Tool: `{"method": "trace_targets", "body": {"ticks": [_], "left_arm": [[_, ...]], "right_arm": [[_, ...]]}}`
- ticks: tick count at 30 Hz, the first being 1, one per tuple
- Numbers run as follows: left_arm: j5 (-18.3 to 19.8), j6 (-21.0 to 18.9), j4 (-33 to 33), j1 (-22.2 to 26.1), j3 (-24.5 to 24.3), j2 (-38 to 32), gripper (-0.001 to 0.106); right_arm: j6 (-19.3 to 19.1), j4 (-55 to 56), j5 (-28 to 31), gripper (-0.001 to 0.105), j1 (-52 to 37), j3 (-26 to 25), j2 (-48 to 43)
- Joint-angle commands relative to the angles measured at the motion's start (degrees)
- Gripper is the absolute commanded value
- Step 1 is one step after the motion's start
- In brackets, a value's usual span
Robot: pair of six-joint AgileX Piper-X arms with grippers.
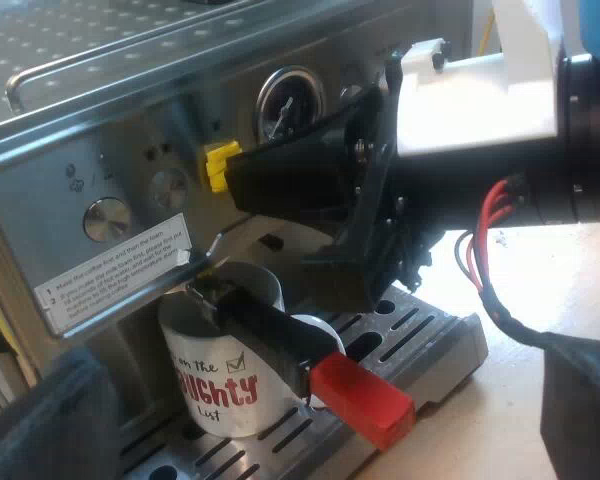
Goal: Place mug into machine
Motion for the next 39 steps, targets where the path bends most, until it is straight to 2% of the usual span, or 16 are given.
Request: {"method": "trace_targets", "body": {"ticks": [1,8,11,12,14,15,19,24,27,33,38,39], "left_arm": [[-0.57,-0.52,-0.39,-0.19,-0.4,-0.32,0.087],[-0.57,0.47,-1.54,-0.19,-0.29,-0.32,0.087],[-0.57,0.47,-1.53,-0.19,-0.29,-0.32,0.087],[-0.57,0.47,-1.53,-0.19,-0.29,-0.32,0.087],[-0.57,0.47,-1.53,-0.19,-0.29,-0.32,0.087],[-0.57,-0.81,-1.42,-0.19,-0.29,-0.32,0.087],[-0.57,-4.62,-0.91,-0.19,-1.18,-0.32,0.087],[-0.57,-8.03,-0.93,0.19,-4.05,0.12,0.087],[-0.57,-8.3,-0.39,0.29,-7.37,2.13,0.087],[-4.34,-9.23,-0.37,0.29,-14.7,9.02,0.087],[-4.36,-9.22,-0.37,0.29,-19.03,14.17,0.087],[-4.36,-9.22,-0.37,0.29,-19.03,14.17,0.087]], "right_arm": [[-0.97,-3.33,3.07,0.0,-2.56,-0.78,0.55],[-0.87,1.05,2.94,0.002,2.56,-0.78,-0.74],[0.47,5.41,2.39,0.021,4.57,-0.78,-2.1],[1.87,8.24,1.4,0.034,5.5,-0.78,-3.08],[3.3,11.91,0.13,0.047,6.46,-0.78,-4.33],[3.7,14.24,0.08,0.056,7.15,-0.78,-5.3],[3.84,21.04,0.23,0.072,9.41,-0.78,-9.25],[3.84,26.22,0.23,0.077,10.56,-0.78,-14.35],[3.84,27.52,0.23,0.077,10.63,-0.78,-17.82],[2.07,30.53,0.94,0.077,9.81,-0.78,-25.78],[2.07,31.72,-0.93,0.077,4.36,-0.78,-31.57],[2.07,32.94,-2.82,0.077,1.07,-0.78,-33.71]]}}
